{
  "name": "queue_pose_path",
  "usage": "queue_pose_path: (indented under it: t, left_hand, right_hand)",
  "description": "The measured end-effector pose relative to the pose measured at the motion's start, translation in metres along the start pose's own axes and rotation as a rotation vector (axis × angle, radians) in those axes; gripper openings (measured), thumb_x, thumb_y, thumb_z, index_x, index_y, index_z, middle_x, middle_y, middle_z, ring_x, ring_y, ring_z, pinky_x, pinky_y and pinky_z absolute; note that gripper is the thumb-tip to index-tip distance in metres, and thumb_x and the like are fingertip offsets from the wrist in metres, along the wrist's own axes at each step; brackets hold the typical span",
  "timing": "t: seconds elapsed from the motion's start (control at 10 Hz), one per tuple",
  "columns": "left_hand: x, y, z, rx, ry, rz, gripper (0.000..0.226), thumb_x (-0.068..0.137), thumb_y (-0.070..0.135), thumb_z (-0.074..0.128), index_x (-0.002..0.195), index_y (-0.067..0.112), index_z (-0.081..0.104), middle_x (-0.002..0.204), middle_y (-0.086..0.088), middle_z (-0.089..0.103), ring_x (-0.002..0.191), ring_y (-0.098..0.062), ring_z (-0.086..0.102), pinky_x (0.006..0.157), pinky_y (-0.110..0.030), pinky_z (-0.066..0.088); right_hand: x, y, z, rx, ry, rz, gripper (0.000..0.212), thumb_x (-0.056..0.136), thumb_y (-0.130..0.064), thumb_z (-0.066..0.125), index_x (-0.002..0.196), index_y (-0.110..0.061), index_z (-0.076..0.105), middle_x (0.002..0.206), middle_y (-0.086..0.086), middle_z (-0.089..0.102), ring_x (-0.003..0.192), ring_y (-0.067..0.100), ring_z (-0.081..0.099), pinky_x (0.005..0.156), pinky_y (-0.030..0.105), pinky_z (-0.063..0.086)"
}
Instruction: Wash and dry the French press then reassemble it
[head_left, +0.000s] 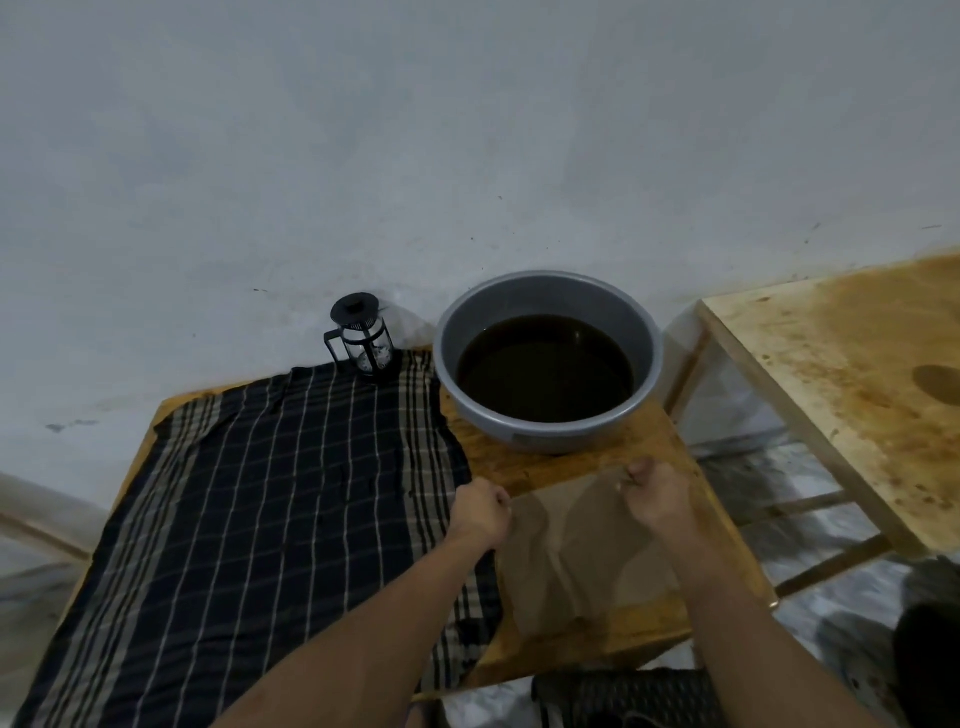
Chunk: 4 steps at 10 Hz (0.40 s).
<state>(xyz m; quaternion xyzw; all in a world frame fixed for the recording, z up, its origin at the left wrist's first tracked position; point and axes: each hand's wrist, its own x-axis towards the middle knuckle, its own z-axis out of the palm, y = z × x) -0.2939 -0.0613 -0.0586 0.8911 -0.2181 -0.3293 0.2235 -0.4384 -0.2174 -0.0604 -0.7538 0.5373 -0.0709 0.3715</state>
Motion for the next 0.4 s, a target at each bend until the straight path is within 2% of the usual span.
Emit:
queue_pose_path:
  t: [0.1, 0.2, 0.3, 0.4]
  left_hand:
    - [0.003, 0.004, 0.000, 0.027, 0.055, 0.020, 0.021, 0.095, 0.013, 0.053, 0.106, 0.012, 0.071, 0.110, -0.007, 0.068, 0.098, -0.021, 0.067, 0.083, -0.028, 0.057]
    - [-0.001, 0.006, 0.000, 0.057, 0.083, 0.048, 0.020, 0.095, 0.011, 0.054, 0.108, 0.008, 0.068, 0.118, -0.009, 0.063, 0.106, -0.022, 0.063, 0.091, -0.028, 0.054]
    - [-0.007, 0.003, -0.009, 0.034, 0.133, 0.155, 0.022, 0.093, 0.013, 0.057, 0.114, 0.010, 0.063, 0.126, -0.008, 0.054, 0.118, -0.020, 0.053, 0.097, -0.024, 0.044]
    - [-0.022, -0.007, -0.026, -0.058, 0.183, 0.248, 0.016, 0.092, 0.020, 0.060, 0.107, 0.018, 0.063, 0.113, 0.003, 0.057, 0.106, -0.013, 0.057, 0.086, -0.019, 0.047]
  right_hand:
    - [-0.001, -0.002, 0.006, -0.013, 0.062, 0.003, 0.015, 0.090, -0.009, 0.059, 0.104, -0.013, 0.059, 0.102, 0.006, 0.057, 0.103, 0.026, 0.057, 0.090, 0.031, 0.042]
    - [-0.007, -0.003, 0.007, -0.068, 0.032, 0.032, 0.048, 0.088, -0.017, 0.063, 0.133, -0.012, 0.046, 0.136, 0.016, 0.044, 0.124, 0.034, 0.047, 0.104, 0.047, 0.040]
    - [-0.004, -0.004, -0.003, -0.036, 0.059, -0.042, 0.043, 0.086, -0.015, 0.065, 0.127, -0.007, 0.053, 0.133, 0.018, 0.050, 0.123, 0.034, 0.048, 0.101, 0.036, 0.044]
    - [-0.021, -0.021, -0.034, 0.161, 0.049, -0.119, 0.015, 0.089, -0.013, 0.065, 0.103, -0.008, 0.066, 0.100, 0.009, 0.066, 0.101, 0.027, 0.062, 0.068, 0.015, 0.044]
